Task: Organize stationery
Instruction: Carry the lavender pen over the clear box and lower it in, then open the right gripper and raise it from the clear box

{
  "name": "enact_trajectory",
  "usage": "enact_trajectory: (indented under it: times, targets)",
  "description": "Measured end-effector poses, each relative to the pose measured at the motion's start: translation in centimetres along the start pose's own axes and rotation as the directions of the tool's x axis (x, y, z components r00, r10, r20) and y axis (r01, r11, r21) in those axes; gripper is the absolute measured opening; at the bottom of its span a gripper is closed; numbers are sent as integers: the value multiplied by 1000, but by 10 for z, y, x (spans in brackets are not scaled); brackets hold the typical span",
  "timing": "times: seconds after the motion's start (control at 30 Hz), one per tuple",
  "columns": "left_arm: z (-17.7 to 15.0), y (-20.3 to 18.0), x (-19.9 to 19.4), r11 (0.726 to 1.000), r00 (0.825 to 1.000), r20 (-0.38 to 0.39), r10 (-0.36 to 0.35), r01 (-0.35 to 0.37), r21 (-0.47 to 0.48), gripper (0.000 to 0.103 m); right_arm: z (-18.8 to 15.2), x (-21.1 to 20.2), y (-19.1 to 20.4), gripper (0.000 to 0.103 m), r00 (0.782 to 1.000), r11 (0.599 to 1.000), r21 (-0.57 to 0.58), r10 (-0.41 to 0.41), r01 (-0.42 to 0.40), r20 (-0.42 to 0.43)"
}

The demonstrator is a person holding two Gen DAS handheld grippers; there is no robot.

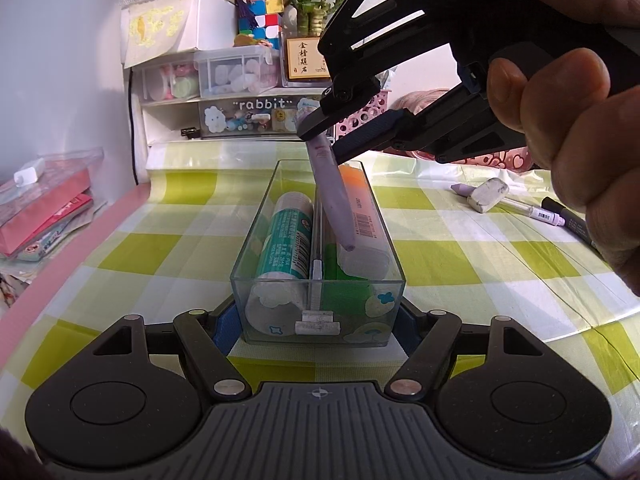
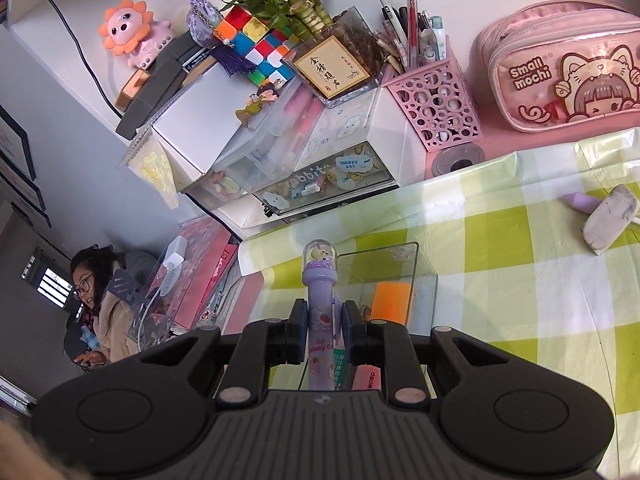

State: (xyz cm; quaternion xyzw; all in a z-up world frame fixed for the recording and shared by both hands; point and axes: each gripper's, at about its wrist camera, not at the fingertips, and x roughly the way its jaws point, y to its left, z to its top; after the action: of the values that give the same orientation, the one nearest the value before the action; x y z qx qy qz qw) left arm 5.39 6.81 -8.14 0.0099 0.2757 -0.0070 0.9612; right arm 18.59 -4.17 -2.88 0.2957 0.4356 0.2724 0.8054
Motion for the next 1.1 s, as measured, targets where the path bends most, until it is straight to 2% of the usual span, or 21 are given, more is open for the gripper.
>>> enact_trajectory:
  times: [0.2,0.43,0.57,0.8,1.0,1.1]
  targets:
    - [0,0,0,1000,1000,2,-1,1,1,73,-2,16,-6,0,999,998,55,-11,13,-40]
    - [0,2,2,1000,1000,5,-9,9,8,73,3,30,4,1,995,998,28,-45,48,-86]
    - [-1,2,1,1000,1000,6,-10,10,10,73,3,31,7,2,993,997,-6,-79,79,-82]
    - [-1,2,1,1000,1000,6,-9,9,11,73,-1,30,13,2,994,997,-74,-42,34,-102]
    - [-2,2,0,1000,1000,7,-10,10,11,73,-2,24,17,2,997,994,-107,-20,11,-80]
    - [-2,3,0,1000,1000,8,-10,10,10,73,-1,15,16,2,999,993,-120,-23,18,-41]
